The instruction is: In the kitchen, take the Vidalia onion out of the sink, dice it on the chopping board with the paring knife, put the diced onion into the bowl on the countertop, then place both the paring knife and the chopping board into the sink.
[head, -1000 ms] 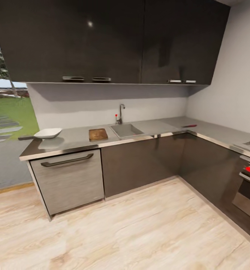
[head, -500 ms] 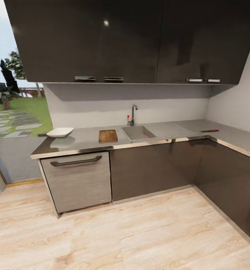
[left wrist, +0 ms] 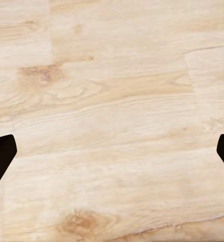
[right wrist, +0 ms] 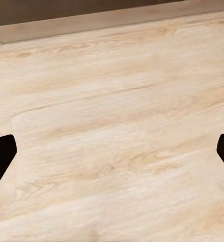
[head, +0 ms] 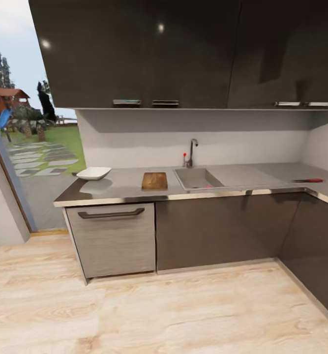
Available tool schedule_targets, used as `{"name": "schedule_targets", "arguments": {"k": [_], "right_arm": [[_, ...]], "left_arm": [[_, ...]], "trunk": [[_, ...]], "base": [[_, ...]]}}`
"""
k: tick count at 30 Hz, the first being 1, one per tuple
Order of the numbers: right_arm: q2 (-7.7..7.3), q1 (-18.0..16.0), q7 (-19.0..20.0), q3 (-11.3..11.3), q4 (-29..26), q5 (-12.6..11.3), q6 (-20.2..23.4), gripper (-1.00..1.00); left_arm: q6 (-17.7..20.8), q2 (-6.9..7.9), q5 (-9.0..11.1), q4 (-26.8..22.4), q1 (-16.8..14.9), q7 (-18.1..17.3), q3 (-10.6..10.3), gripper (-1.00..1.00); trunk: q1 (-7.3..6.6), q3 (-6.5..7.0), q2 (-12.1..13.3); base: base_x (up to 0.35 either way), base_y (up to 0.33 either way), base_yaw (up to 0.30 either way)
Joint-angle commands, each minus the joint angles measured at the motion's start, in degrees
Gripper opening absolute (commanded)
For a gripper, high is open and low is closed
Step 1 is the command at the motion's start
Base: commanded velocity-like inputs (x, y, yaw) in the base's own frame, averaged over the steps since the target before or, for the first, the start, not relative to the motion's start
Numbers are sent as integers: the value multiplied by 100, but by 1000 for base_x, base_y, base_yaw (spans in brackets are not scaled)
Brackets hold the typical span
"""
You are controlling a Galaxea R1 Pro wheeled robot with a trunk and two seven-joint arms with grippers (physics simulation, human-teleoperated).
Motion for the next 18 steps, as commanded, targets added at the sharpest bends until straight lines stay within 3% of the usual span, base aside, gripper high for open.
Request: {"name": "schedule_targets", "arguments": {"k": [1, 7, 18], "right_arm": [[4, -2, 1, -14, 3, -4, -19, 100], [4, -2, 1, -14, 3, -4, -20, 100], [0, -2, 6, -14, 3, -4, -19, 100]], "left_arm": [[-11, 1, 2, -4, 0, -2, -2, 100], [-9, 1, 2, -4, 0, -2, -2, 100], [-9, 1, 2, -5, 0, -2, -2, 100]], "trunk": [[2, -5, -3], [2, -5, -3], [2, -5, -3]], "base": [[206, -160, 253], [206, -160, 223], [206, -160, 20]]}}
